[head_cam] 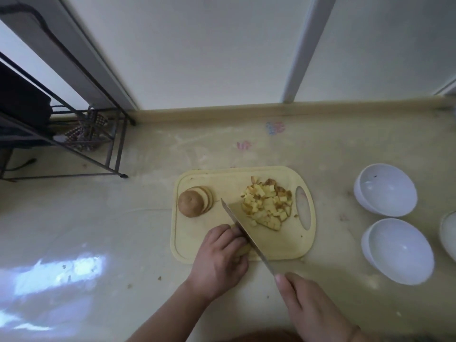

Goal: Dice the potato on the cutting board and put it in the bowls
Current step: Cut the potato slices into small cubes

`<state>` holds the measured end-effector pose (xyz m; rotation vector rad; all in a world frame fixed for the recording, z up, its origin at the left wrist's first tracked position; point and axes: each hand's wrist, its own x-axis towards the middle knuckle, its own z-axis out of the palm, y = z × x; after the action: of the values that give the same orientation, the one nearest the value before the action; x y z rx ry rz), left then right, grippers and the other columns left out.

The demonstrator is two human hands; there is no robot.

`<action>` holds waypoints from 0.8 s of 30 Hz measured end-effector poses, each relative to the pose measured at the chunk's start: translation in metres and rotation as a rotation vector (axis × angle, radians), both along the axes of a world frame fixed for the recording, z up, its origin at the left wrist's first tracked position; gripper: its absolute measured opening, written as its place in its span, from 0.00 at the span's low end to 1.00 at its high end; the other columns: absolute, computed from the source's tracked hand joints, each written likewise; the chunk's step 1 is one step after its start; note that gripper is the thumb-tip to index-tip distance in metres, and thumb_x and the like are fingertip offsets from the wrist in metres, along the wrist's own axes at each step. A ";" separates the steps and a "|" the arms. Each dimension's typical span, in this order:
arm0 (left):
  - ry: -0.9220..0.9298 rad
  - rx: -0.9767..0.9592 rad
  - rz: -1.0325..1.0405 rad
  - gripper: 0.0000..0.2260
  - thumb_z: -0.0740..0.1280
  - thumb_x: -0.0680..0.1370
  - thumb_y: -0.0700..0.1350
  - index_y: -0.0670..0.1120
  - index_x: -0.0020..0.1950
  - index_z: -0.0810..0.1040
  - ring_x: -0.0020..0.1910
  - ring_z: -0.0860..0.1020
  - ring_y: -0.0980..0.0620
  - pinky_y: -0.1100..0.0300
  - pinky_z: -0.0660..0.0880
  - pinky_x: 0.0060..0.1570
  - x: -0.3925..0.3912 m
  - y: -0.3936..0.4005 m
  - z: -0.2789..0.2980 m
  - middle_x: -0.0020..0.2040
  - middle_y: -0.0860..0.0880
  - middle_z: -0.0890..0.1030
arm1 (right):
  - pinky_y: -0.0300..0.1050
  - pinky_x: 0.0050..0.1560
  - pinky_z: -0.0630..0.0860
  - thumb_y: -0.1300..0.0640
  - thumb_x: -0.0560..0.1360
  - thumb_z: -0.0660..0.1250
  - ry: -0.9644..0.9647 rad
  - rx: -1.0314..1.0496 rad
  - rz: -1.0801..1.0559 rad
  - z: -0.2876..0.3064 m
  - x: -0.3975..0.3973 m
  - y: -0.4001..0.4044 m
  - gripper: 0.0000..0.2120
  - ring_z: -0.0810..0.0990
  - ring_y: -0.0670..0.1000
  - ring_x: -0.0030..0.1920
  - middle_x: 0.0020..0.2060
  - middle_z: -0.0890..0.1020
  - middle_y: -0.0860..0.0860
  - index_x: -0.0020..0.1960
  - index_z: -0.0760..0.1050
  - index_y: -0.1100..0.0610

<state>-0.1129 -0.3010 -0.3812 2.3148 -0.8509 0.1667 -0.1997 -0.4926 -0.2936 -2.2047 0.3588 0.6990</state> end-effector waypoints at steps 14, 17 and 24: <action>0.005 -0.013 0.009 0.08 0.76 0.74 0.42 0.41 0.50 0.82 0.54 0.77 0.44 0.56 0.75 0.57 -0.009 0.012 0.004 0.52 0.46 0.79 | 0.49 0.43 0.69 0.38 0.79 0.53 -0.080 0.011 -0.046 0.006 0.001 -0.007 0.23 0.73 0.44 0.32 0.27 0.77 0.39 0.33 0.63 0.52; 0.019 -0.009 0.016 0.08 0.75 0.74 0.43 0.41 0.50 0.82 0.54 0.77 0.45 0.57 0.75 0.57 -0.009 0.010 0.006 0.52 0.47 0.80 | 0.43 0.42 0.71 0.28 0.77 0.43 -0.296 -0.144 -0.058 0.012 -0.006 -0.004 0.34 0.77 0.44 0.41 0.22 0.68 0.48 0.33 0.72 0.52; 0.066 -0.022 0.036 0.09 0.75 0.73 0.40 0.41 0.51 0.83 0.55 0.78 0.44 0.55 0.76 0.57 -0.010 0.007 0.003 0.53 0.48 0.81 | 0.36 0.44 0.69 0.41 0.83 0.54 -0.058 -0.109 -0.010 0.014 -0.019 -0.003 0.20 0.72 0.39 0.34 0.33 0.79 0.41 0.35 0.63 0.48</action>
<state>-0.1228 -0.2942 -0.3785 2.3035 -0.7710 0.1143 -0.2186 -0.4953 -0.2793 -2.3189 0.3860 0.6211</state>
